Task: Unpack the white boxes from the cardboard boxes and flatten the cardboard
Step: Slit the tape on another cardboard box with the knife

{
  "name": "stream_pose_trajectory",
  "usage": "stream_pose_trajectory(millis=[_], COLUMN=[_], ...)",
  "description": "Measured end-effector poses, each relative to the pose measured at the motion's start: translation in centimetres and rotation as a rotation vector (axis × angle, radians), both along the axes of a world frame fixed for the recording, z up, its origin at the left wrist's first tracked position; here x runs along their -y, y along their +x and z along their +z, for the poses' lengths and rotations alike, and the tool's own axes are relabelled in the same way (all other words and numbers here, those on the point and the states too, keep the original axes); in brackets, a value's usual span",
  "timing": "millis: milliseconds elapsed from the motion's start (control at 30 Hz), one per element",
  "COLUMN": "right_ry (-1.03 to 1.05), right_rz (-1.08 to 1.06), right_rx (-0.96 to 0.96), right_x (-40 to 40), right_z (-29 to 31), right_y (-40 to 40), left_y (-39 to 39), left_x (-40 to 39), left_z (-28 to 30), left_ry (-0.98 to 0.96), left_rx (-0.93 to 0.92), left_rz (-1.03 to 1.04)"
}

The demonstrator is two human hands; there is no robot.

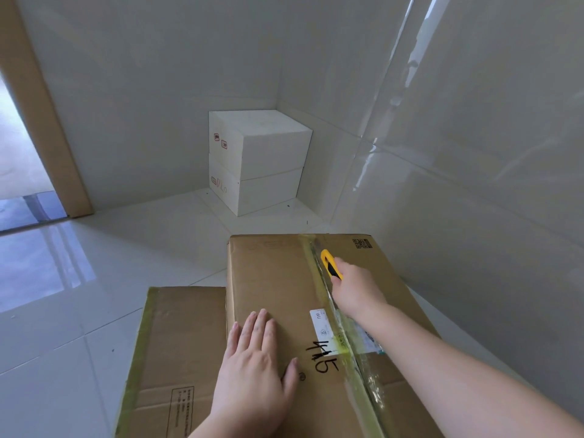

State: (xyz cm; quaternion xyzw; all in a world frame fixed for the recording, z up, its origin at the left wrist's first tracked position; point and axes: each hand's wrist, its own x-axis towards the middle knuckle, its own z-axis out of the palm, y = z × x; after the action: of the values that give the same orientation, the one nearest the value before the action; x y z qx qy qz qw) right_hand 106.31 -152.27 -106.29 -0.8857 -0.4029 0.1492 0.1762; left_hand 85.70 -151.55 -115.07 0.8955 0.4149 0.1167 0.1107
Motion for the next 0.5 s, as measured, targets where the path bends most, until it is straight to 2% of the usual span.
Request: stream_pose_trajectory(millis=[167, 267, 333, 500], right_ry=[0.134, 0.167, 0.209, 0.206], right_rz=[-0.021, -0.009, 0.029, 0.114], right_rx=[-0.109, -0.192, -0.195, -0.058], right_x=[3.5, 4.6, 4.8, 4.5], right_z=[-0.3, 0.9, 1.9, 2.7], right_y=[0.8, 1.8, 2.5, 3.1], left_y=[-0.7, -0.6, 0.3, 4.6], left_x=[-0.1, 0.3, -0.9, -8.2], left_z=[1.4, 4.4, 6.6, 9.5], left_ry=[-0.045, -0.029, -0.044, -0.090], left_rx=[-0.160, -0.236, -0.196, -0.086], left_rz=[-0.032, -0.057, -0.087, 0.031])
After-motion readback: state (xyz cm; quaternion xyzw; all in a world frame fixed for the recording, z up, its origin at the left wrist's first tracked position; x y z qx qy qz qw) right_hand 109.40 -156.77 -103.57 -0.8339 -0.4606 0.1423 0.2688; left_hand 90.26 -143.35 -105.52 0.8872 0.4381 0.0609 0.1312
